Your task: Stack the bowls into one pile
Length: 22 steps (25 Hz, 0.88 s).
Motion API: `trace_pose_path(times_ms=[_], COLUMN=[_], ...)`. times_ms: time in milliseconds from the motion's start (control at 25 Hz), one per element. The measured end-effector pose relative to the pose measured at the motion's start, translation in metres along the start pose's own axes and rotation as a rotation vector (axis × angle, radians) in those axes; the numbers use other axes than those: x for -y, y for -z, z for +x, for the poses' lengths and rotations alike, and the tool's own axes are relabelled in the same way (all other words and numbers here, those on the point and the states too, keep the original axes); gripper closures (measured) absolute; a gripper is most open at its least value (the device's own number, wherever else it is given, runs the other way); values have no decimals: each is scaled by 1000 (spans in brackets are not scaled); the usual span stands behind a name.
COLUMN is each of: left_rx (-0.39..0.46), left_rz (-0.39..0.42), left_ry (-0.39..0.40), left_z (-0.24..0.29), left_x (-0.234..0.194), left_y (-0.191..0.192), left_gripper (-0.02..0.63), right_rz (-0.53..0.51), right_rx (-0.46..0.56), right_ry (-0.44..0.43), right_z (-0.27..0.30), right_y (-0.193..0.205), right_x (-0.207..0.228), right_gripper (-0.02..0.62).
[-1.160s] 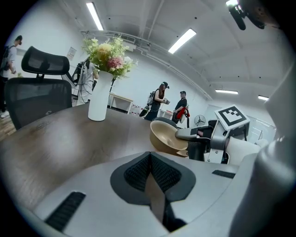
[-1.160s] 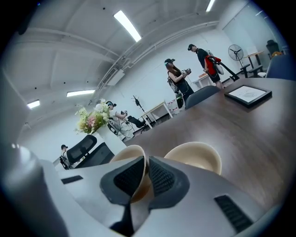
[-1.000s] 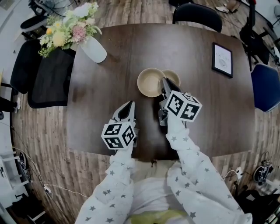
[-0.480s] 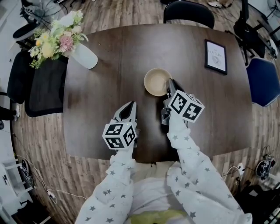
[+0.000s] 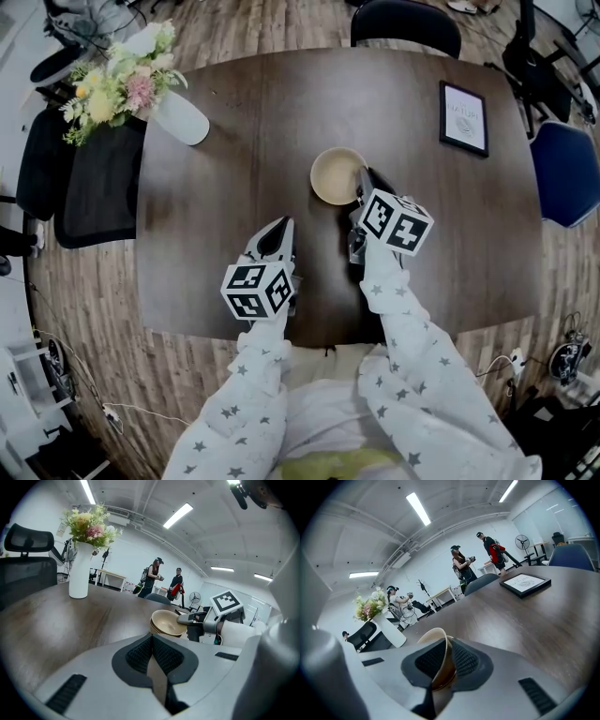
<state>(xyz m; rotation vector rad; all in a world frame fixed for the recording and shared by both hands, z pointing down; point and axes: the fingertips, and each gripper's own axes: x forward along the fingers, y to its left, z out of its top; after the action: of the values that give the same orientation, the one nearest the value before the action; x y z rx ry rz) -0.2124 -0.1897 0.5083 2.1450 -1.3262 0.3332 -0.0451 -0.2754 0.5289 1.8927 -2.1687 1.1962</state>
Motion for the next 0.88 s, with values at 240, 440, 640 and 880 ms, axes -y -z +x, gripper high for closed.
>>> trace_pose_path(times_ms=[240, 440, 640, 880], left_rx=[2, 10, 13, 19], left_rz=[-5, -11, -9, -2], left_ry=[-15, -27, -24, -17], left_z=[-5, -11, -11, -11], left_x=[-4, -10, -6, 2], left_y=[2, 2, 2, 0], left_gripper=[581, 580, 580, 580], right_rz=[-43, -83, -147, -176], right_rx=[-1, -35, -53, -43], right_ry=[-14, -25, -39, -45], right_z=[4, 7, 6, 0], right_y=[1, 6, 10, 7], right_x=[-4, -5, -11, -9], right_gripper=[549, 548, 491, 439])
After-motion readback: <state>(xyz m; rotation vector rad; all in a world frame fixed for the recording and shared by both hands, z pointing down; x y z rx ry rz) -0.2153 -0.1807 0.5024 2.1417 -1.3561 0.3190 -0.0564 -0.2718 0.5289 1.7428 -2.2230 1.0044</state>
